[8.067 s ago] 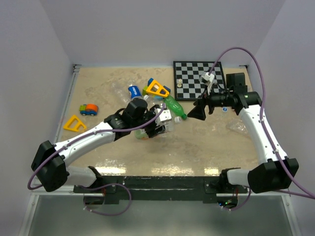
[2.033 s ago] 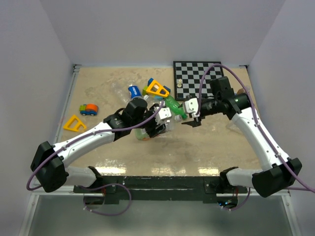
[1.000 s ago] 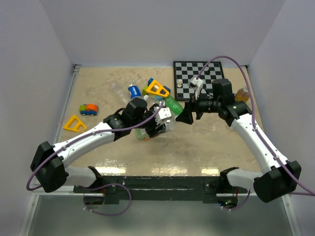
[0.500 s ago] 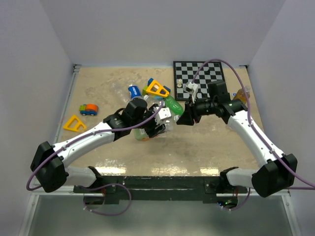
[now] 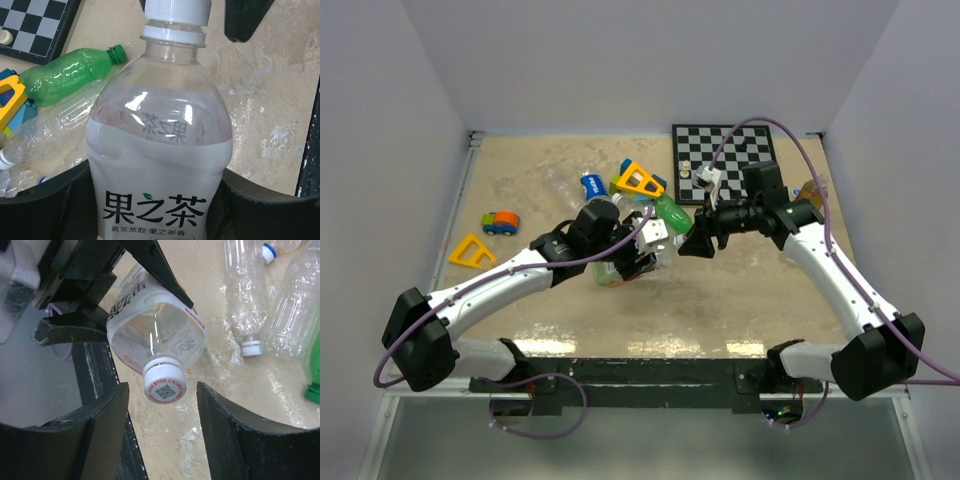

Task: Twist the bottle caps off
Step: Unscrew the bottle cap from the plastic bottle.

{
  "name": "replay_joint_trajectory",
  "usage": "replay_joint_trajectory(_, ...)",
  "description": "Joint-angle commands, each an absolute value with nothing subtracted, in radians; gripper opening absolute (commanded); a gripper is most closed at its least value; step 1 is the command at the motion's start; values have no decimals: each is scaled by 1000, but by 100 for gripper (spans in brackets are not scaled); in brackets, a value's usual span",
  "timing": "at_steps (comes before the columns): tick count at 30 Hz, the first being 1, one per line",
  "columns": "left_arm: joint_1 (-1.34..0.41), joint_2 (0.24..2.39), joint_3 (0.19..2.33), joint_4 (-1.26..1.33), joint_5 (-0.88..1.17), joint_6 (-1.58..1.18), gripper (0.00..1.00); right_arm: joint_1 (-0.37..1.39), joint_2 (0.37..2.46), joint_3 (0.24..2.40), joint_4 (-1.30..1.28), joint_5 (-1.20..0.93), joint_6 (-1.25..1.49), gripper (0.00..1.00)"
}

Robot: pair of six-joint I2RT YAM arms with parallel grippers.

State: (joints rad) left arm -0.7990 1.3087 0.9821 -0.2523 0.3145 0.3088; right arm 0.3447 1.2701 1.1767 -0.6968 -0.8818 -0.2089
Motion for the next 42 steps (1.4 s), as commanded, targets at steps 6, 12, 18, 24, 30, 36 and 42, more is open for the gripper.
replay_joint_trajectory(6,-799,1279,1005,-216,334,316,2,342,1290,1256,-701,-919,-221,59)
replay_joint_trajectory(12,-799,1278,1005,-216,336,314,2,344,1289,1246,-701,-925,-218,51)
replay_joint_trajectory(18,-798,1279,1003,-216,336,314,2,344,1296,1246,-706,-942,-222,40)
replay_joint_trajectory(24,-798,1278,1005,-216,334,314,1,344,1305,1244,-709,-934,-227,46)
replay_joint_trajectory(30,-798,1278,1005,-218,334,314,1,344,1307,1241,-712,-934,-230,45)
replay_joint_trajectory(36,-799,1278,1003,-218,334,316,1,344,1304,1239,-733,-962,-265,16)
replay_joint_trajectory(42,-798,1276,1006,-230,356,325,1,344,1376,1339,-1071,-1025,-858,0)
